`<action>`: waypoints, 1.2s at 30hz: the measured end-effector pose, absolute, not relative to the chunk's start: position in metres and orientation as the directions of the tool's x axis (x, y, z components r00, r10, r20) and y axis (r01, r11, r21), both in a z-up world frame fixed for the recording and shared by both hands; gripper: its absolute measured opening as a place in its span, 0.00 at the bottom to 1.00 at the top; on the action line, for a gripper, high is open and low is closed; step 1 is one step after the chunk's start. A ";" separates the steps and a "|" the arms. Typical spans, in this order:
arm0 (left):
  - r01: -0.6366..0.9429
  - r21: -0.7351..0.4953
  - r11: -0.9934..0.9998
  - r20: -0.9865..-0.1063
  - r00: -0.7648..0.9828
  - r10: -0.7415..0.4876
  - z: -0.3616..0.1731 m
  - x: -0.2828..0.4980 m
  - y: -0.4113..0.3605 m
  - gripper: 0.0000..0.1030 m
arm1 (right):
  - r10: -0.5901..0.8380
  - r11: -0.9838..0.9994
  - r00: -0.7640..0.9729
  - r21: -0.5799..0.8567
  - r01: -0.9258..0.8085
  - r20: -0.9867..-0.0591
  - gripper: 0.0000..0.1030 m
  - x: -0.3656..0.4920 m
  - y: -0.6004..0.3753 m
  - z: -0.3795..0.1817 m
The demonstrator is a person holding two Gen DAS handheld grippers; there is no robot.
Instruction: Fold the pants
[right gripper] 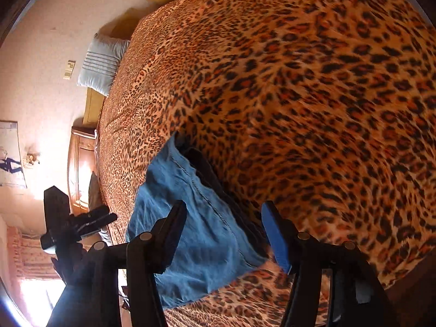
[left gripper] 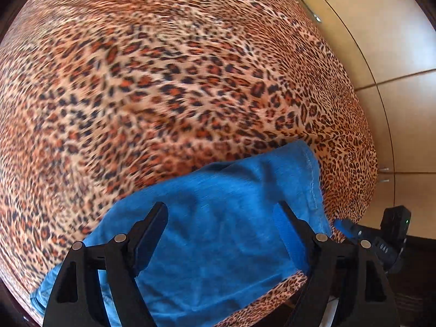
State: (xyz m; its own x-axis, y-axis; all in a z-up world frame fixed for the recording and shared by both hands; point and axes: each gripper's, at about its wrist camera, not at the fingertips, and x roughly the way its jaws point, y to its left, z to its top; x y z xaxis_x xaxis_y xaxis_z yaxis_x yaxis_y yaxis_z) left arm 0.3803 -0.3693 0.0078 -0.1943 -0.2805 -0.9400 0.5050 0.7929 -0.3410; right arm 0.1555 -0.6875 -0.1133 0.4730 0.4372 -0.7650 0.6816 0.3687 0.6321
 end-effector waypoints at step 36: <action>0.948 -0.295 0.118 -0.938 -0.311 0.151 -0.100 0.372 -0.572 0.62 | 0.485 0.063 0.716 0.837 0.544 -0.502 0.66 0.098 -0.641 -0.148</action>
State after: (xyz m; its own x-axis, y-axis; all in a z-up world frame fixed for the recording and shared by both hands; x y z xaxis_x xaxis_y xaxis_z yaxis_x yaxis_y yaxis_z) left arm 0.3719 -0.5721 -0.0996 -0.3106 0.1513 -0.9384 0.9483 0.1177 -0.2949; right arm 0.0980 -0.6413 -0.1479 0.7159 0.4855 -0.5019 0.5441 0.0626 0.8367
